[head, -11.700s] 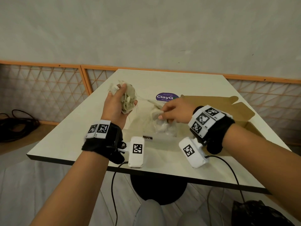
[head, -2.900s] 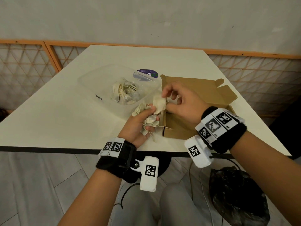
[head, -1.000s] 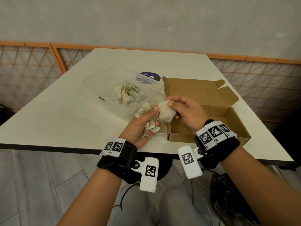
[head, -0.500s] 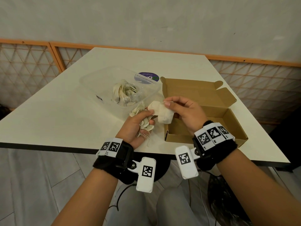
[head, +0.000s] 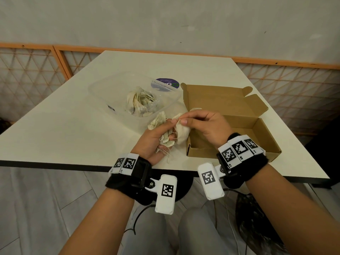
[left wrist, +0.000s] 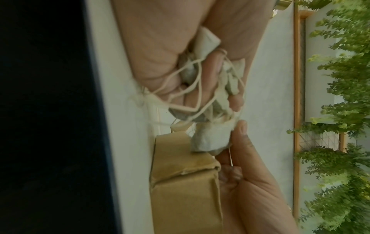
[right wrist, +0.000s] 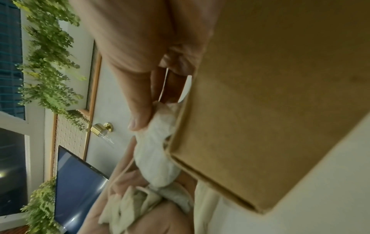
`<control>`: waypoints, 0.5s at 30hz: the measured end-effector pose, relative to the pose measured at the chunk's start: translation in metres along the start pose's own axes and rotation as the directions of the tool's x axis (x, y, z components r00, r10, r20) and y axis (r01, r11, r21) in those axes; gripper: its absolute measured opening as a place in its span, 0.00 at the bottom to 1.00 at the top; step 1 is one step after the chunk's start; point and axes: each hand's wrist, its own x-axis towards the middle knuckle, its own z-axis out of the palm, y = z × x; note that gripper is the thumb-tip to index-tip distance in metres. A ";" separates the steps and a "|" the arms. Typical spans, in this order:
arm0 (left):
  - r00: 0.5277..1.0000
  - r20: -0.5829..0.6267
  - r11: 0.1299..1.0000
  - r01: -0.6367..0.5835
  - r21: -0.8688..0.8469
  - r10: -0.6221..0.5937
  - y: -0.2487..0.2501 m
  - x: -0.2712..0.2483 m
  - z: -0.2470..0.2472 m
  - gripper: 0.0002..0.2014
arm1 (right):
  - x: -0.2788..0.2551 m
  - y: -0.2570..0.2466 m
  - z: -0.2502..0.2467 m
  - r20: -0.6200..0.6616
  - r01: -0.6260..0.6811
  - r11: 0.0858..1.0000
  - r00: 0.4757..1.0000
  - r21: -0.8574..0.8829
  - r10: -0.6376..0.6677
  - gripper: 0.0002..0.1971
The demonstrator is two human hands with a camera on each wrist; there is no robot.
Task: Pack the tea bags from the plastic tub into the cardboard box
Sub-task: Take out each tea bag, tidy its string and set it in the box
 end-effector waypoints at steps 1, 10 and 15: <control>1.000 -0.001 1.000 0.003 0.008 -0.003 0.000 0.000 0.000 0.12 | 0.001 0.001 0.000 -0.018 0.004 1.000 1.000 -0.006 -0.004 0.08; 1.000 -0.008 0.996 -0.009 0.089 0.010 0.002 -0.002 0.002 0.04 | 0.000 0.002 0.001 0.011 0.030 0.995 1.000 -0.100 -0.029 0.06; 1.000 0.027 0.999 -0.015 0.050 0.014 0.002 -0.003 0.003 0.06 | 0.000 0.002 0.002 0.038 -0.023 0.999 0.999 -0.044 0.025 0.12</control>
